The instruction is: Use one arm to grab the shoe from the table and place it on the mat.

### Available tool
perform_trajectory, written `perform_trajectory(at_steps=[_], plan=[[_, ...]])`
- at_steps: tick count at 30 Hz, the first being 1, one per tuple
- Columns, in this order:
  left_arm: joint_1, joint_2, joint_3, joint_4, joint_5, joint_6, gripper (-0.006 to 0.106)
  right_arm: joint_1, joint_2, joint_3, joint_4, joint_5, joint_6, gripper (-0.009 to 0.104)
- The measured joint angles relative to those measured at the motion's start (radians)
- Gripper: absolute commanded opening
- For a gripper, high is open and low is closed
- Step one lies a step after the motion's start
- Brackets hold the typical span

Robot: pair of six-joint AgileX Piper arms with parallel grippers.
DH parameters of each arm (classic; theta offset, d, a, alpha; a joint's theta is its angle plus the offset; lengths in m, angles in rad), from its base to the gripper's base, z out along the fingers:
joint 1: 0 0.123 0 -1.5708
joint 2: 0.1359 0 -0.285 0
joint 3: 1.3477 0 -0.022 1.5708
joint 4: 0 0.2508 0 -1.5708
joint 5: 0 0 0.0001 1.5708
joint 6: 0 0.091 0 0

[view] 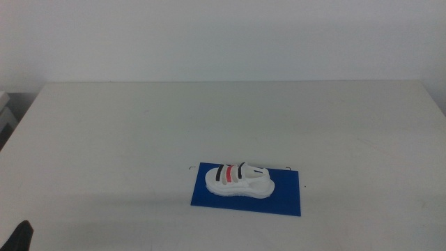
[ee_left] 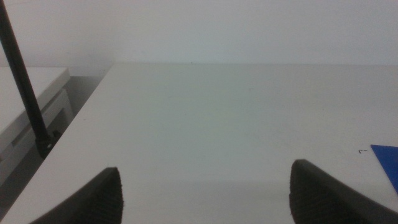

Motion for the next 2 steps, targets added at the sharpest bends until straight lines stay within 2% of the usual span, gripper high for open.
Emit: perform_trajectory(at_steps=[2], plan=[[0.001,0.0,0.0,-0.003,0.0,0.001,0.09,0.0,0.0,0.0,0.0,0.0,0.0,0.078]])
